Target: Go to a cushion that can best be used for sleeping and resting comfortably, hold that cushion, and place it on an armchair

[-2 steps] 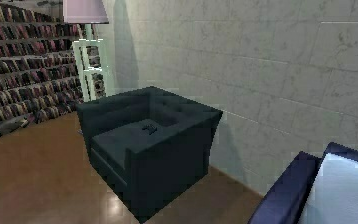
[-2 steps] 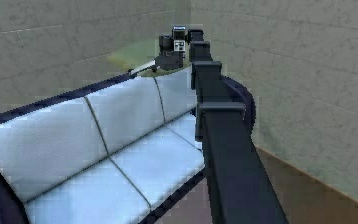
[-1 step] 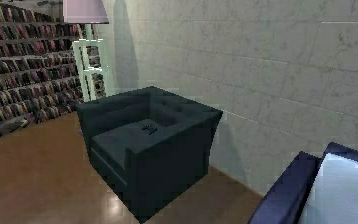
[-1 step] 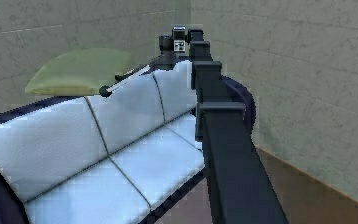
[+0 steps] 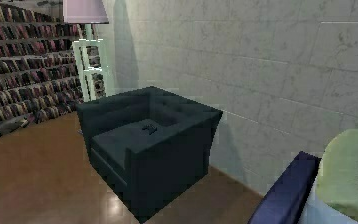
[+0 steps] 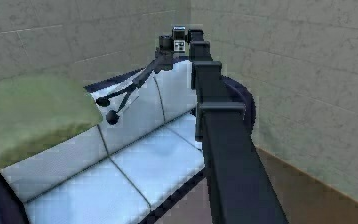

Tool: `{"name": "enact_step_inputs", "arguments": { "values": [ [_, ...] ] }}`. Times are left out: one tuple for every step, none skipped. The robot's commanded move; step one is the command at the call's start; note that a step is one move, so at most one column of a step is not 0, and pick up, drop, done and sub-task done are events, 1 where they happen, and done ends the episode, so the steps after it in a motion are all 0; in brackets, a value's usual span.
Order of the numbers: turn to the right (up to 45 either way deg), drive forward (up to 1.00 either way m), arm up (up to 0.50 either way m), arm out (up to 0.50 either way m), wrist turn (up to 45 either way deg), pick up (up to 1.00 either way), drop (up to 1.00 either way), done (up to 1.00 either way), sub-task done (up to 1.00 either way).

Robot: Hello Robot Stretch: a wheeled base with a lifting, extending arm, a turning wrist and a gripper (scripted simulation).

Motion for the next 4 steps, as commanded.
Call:
{"name": "enact_step_inputs", "arguments": {
  "values": [
    [0.0,0.0,0.0,0.0,-6.0,0.0,0.0,0.0,0.0],
    [0.0,0.0,0.0,-0.48,0.0,0.0,0.0,0.0,0.0],
    [-45.0,0.0,0.0,0.0,0.0,0.0,0.0,0.0,0.0],
    [-45.0,0.0,0.0,0.0,0.0,0.0,0.0,0.0,0.0]
  ]
}}
